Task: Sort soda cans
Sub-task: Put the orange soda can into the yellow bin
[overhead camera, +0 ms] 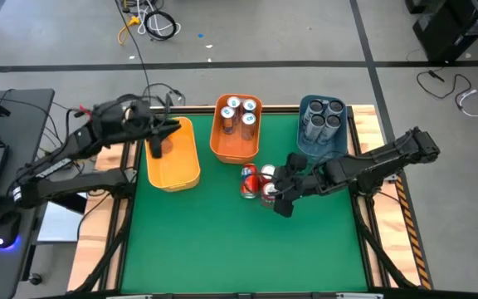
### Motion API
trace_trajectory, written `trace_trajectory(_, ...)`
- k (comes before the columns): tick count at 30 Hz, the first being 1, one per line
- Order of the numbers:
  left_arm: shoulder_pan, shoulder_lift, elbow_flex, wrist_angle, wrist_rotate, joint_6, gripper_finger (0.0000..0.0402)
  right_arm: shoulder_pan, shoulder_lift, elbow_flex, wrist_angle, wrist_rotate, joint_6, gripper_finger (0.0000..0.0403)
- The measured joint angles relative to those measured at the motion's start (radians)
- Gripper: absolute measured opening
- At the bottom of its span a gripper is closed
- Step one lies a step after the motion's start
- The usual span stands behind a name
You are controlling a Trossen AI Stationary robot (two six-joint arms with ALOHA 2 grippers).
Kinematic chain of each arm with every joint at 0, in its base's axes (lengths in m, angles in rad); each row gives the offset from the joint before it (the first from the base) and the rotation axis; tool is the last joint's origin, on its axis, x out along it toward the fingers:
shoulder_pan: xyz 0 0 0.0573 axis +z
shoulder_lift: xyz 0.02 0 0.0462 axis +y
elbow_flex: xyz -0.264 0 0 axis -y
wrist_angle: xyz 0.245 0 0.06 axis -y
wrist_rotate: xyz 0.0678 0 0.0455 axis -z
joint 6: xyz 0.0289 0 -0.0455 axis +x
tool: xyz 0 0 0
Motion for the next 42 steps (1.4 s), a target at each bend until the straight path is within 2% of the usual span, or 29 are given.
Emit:
trace_trajectory(4,-0.07,-0.085,-0.122,0.152,0.047,-0.021,0.0041,0.015,0.03,-0.002,-0.032,0.002,0.029,0.0292)
trace_trajectory(9,-0.141,-0.142,-0.238,0.302,0.113,-0.031,0.0008,0.022,0.089,-0.002,-0.045,0.06,0.052,0.0332)
trace_trajectory(17,-0.199,-0.149,-0.269,0.351,0.136,-0.032,0.0008,0.022,0.176,-0.003,-0.051,0.034,0.139,0.0362)
trace_trajectory(23,-0.199,-0.148,-0.269,0.36,0.135,-0.017,0.0008,0.021,0.23,-0.003,-0.026,0.009,0.157,0.035)
trace_trajectory(29,-0.199,-0.148,-0.269,0.36,0.135,-0.016,0.0008,0.022,0.273,-0.002,0.052,-0.014,0.151,0.0292)
trace_trajectory(33,-0.199,-0.148,-0.269,0.366,0.134,-0.016,0.0008,0.032,0.265,0.0,0.075,-0.041,0.146,0.029)
trace_trajectory(38,-0.199,-0.148,-0.269,0.39,0.133,-0.016,0.0008,0.053,0.245,0.101,0.079,-0.073,0.104,0.029)
trace_trajectory(42,-0.199,-0.148,-0.269,0.398,0.123,-0.015,0.0008,0.041,0.244,0.221,0.087,-0.05,0.014,0.029)
